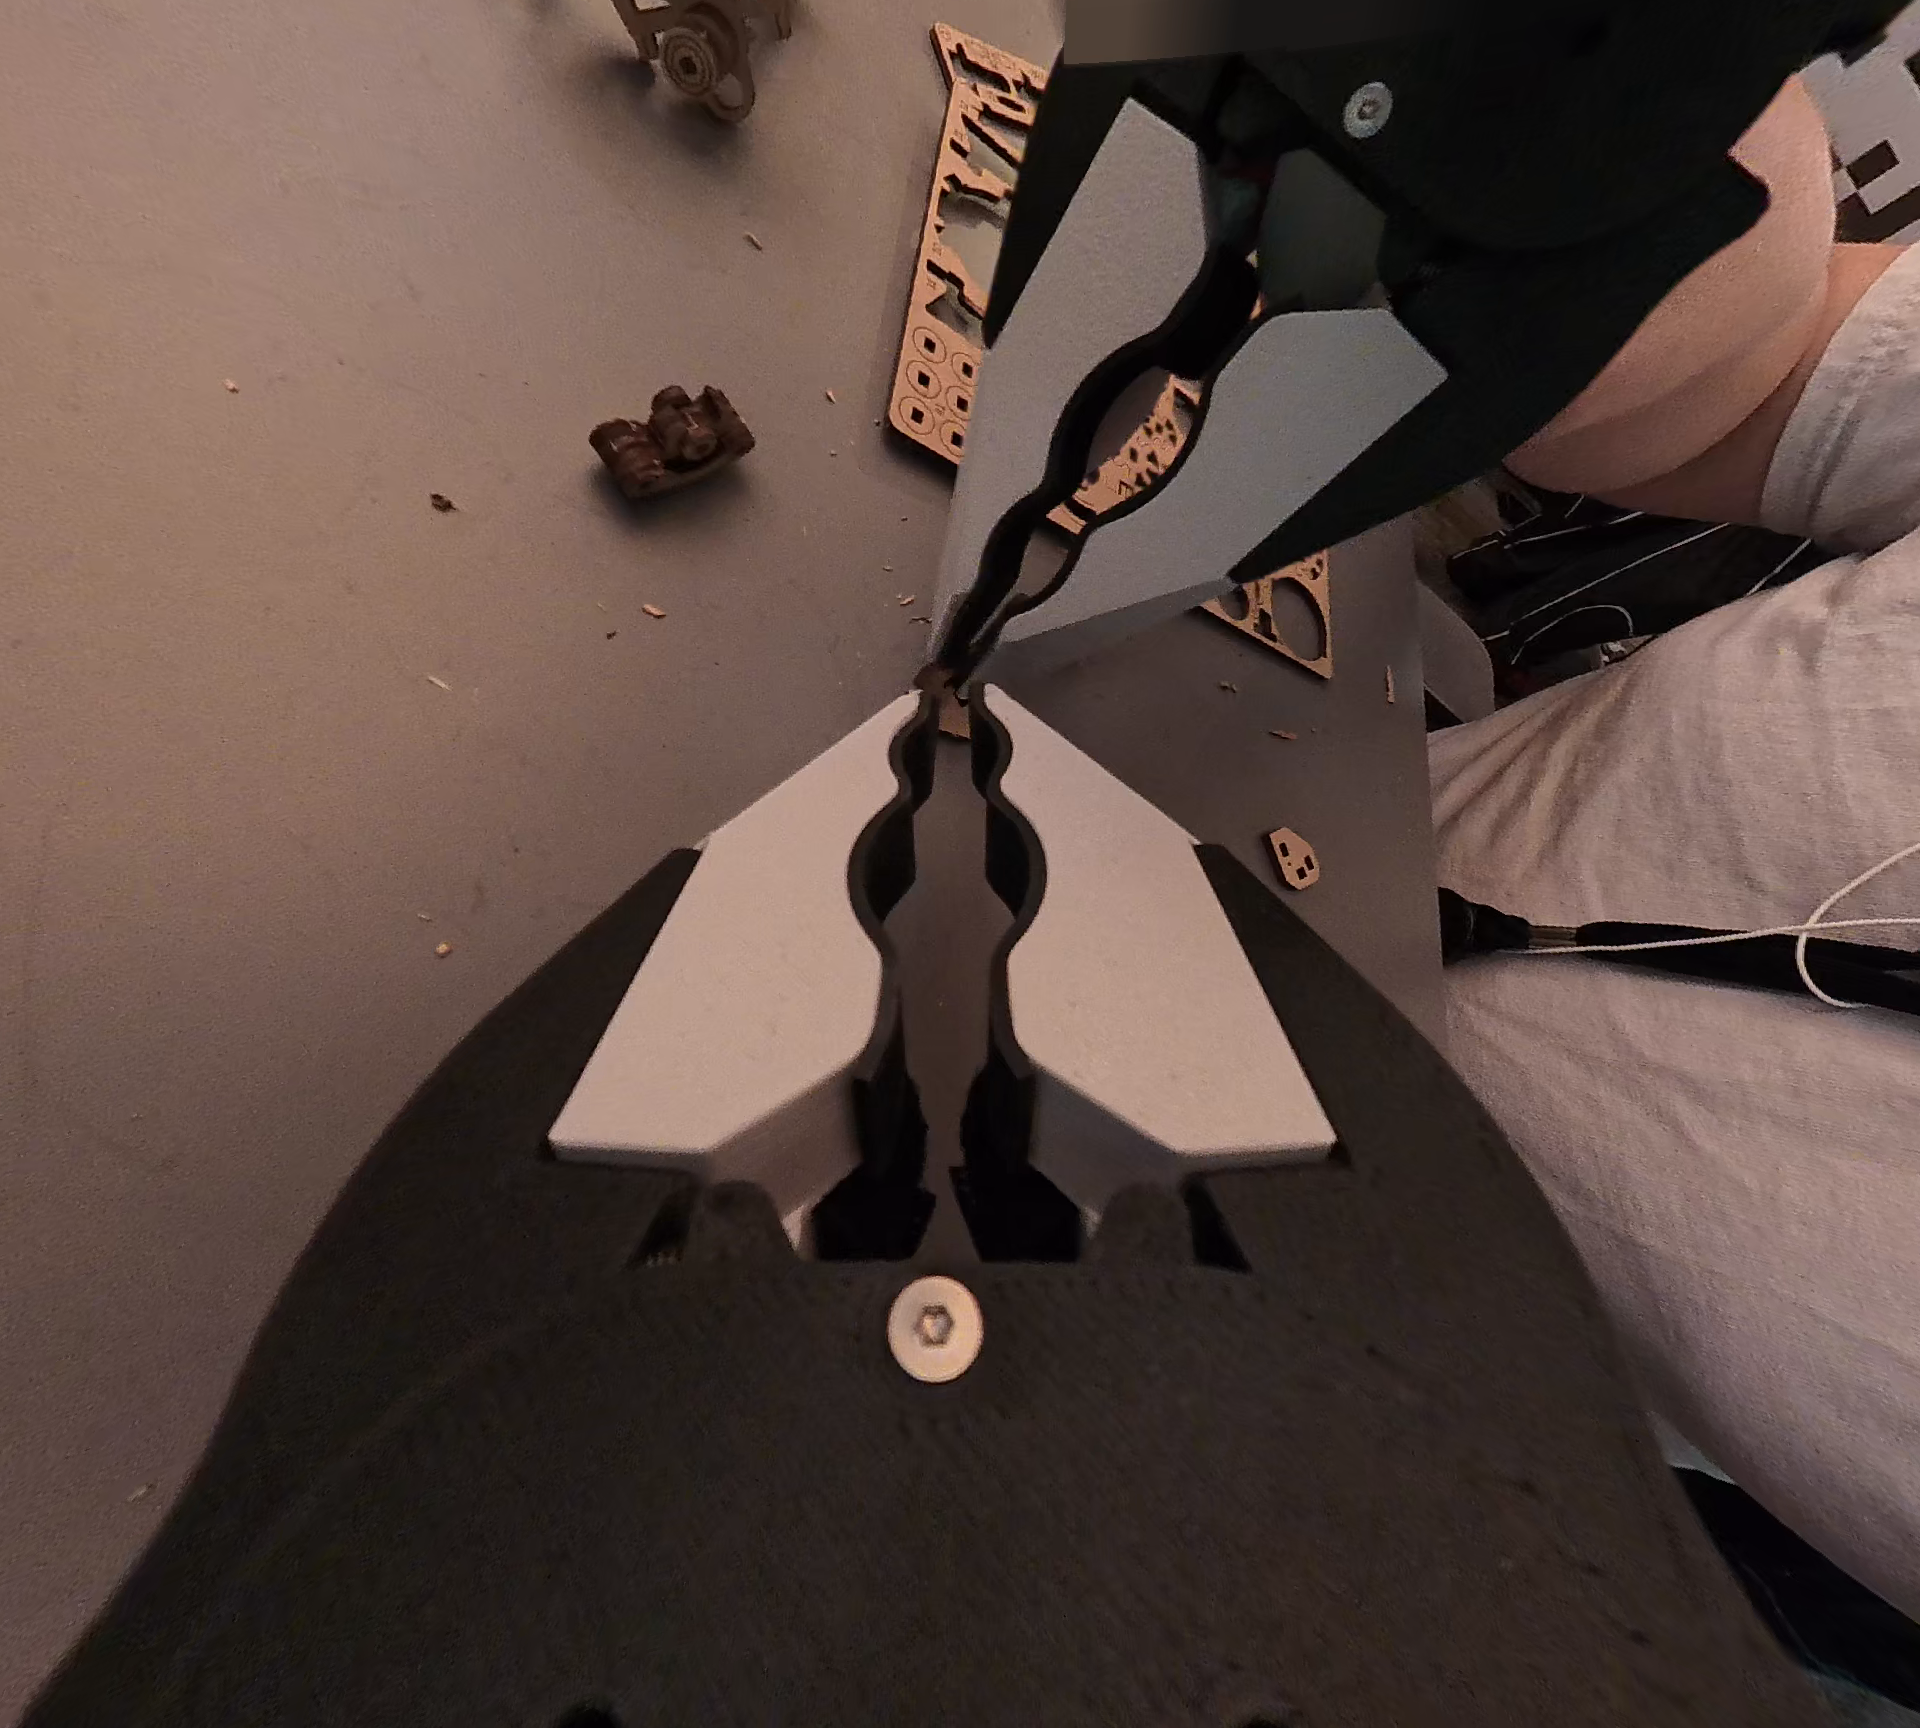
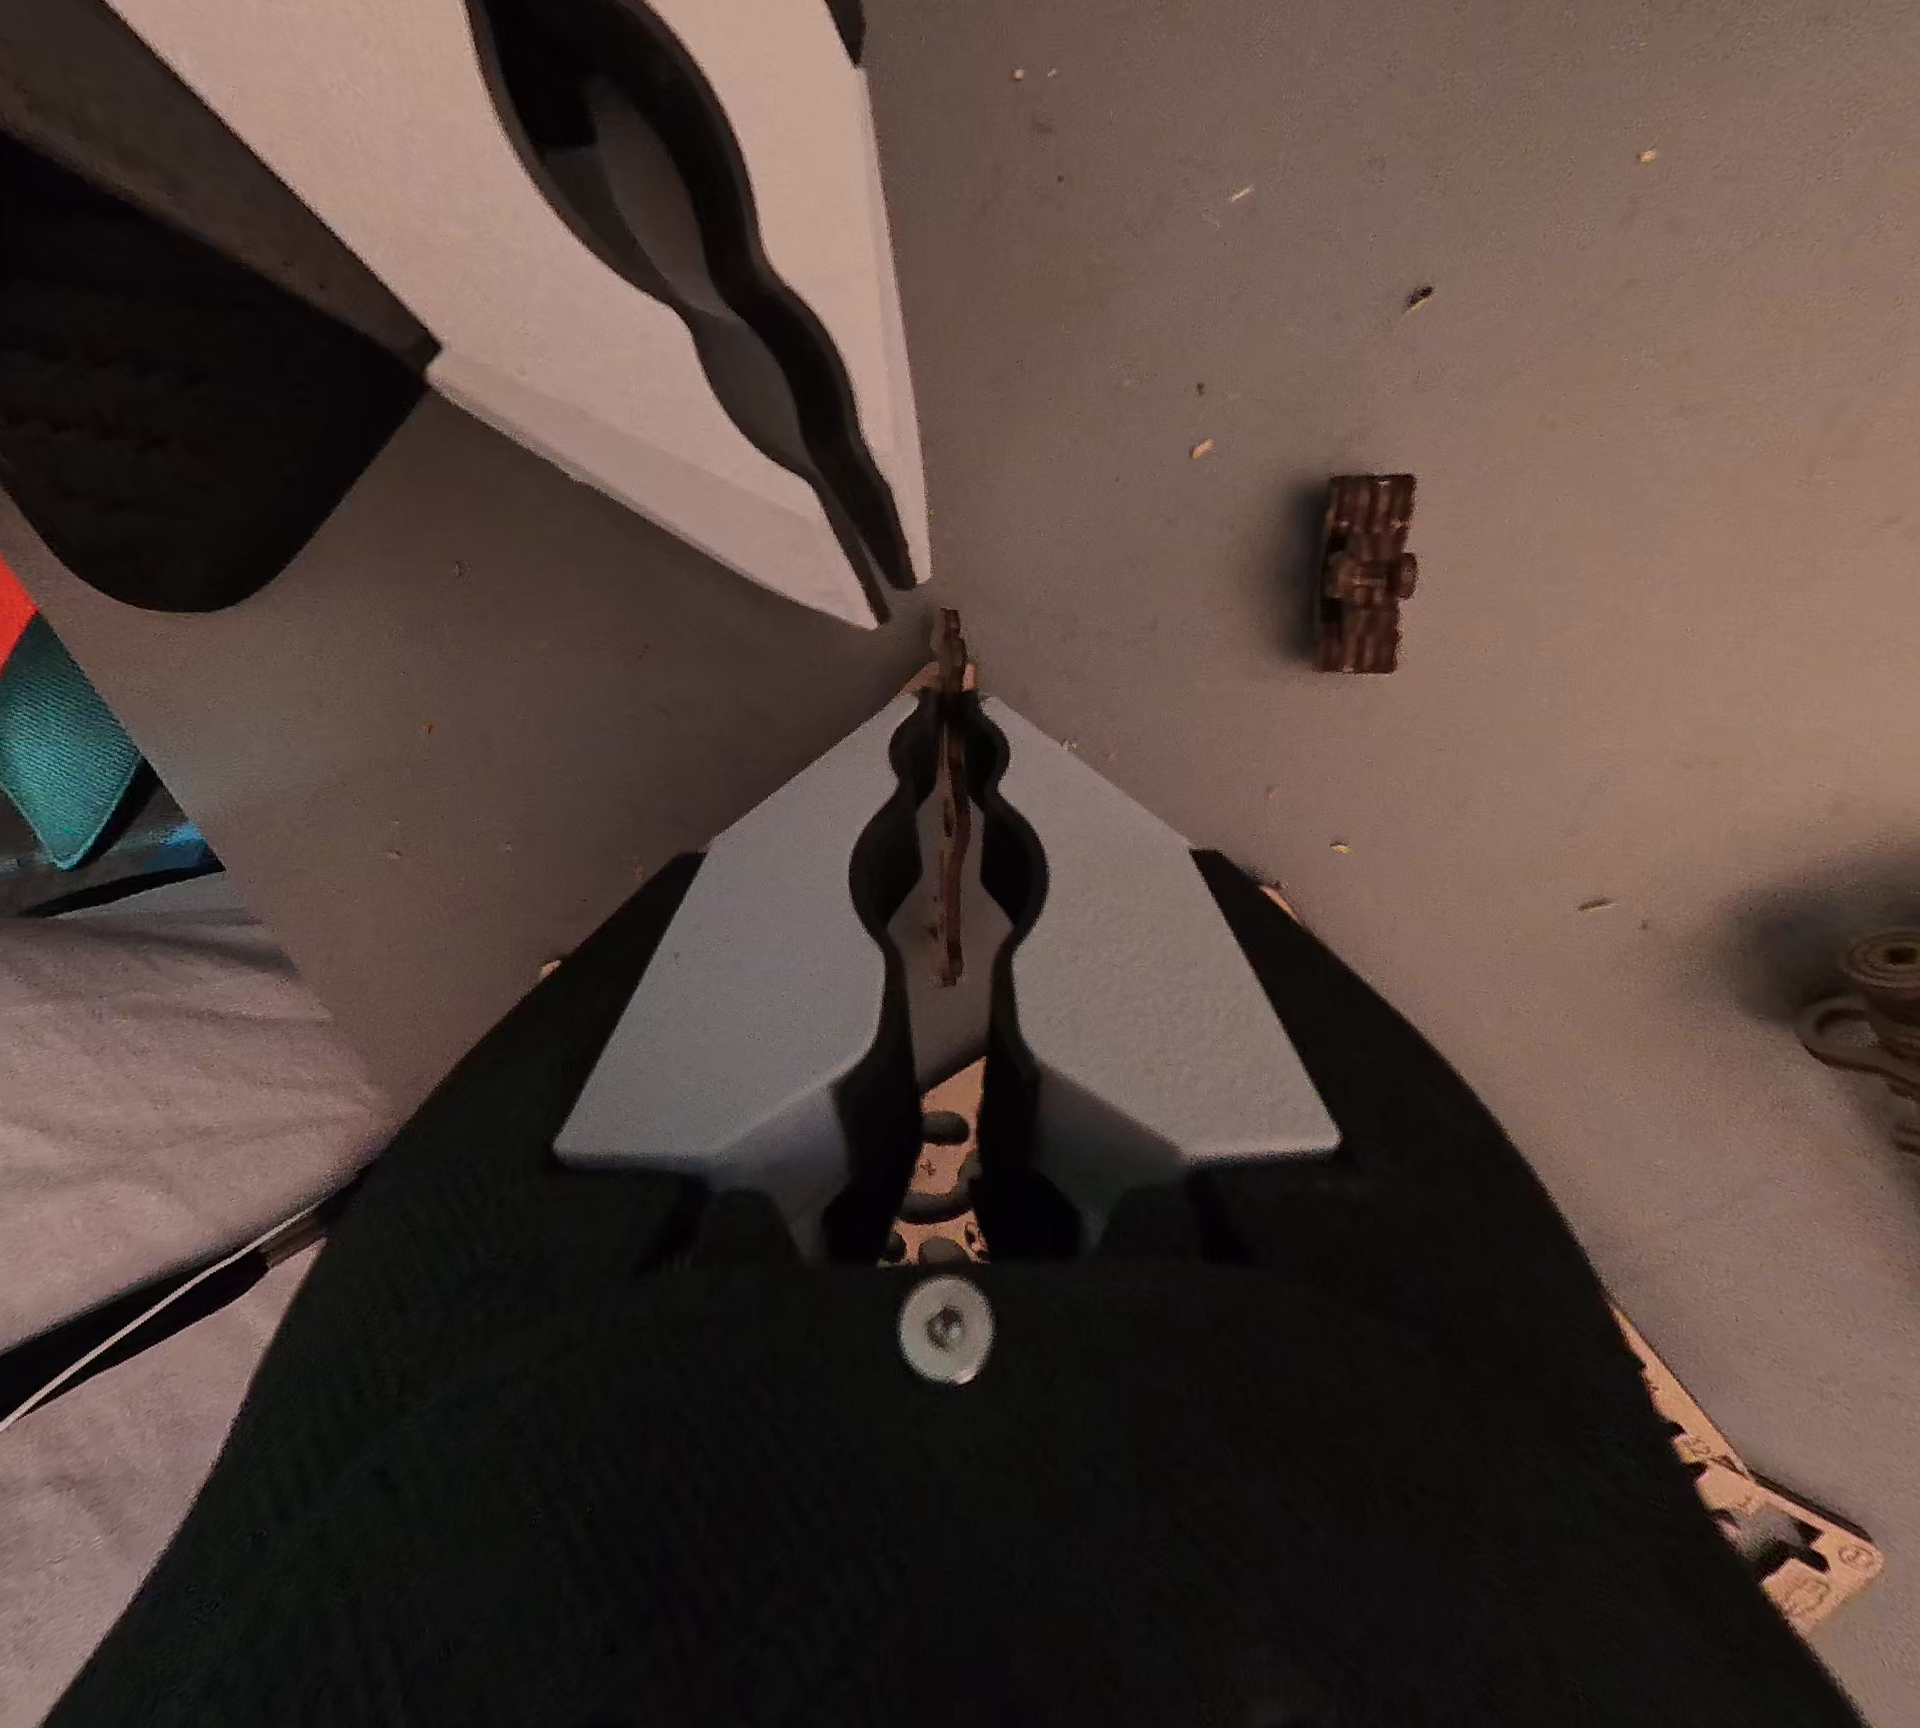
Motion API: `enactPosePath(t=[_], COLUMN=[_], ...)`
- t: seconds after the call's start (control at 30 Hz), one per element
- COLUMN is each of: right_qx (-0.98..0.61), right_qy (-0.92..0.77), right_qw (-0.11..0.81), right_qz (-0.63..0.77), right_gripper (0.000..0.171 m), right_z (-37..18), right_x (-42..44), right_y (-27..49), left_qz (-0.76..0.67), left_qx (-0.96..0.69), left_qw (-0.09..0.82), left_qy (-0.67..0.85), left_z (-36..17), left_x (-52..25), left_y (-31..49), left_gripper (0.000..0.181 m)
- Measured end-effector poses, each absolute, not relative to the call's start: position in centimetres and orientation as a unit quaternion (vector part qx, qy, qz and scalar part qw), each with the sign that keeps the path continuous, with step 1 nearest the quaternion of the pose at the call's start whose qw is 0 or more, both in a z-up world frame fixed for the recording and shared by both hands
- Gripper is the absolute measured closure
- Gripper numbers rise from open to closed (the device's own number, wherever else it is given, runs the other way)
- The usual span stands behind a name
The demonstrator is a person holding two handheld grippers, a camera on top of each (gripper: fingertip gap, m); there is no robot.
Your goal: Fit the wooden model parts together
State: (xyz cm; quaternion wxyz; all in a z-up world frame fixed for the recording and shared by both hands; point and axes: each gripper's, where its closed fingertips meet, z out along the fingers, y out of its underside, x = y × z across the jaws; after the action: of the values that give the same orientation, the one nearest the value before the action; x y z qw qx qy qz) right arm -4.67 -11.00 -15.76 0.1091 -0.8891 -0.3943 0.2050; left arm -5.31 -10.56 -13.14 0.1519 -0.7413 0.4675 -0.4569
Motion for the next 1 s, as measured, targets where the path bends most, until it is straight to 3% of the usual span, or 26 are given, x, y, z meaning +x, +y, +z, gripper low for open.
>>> enactPosePath(t=[1.0], right_qx=[-0.871], right_qy=[-0.365], right_qw=[0.039], right_qz=[0.327], right_gripper=[0.169], right_z=[-15.9], right_x=[-4.9], right_y=[-12.4], left_qz=[-0.468], left_qx=[-0.741], left_qw=[0.142], left_qy=[0.46], left_z=[-13.2], left_x=[-5.3], left_y=[-10.6], left_gripper=[0.177])
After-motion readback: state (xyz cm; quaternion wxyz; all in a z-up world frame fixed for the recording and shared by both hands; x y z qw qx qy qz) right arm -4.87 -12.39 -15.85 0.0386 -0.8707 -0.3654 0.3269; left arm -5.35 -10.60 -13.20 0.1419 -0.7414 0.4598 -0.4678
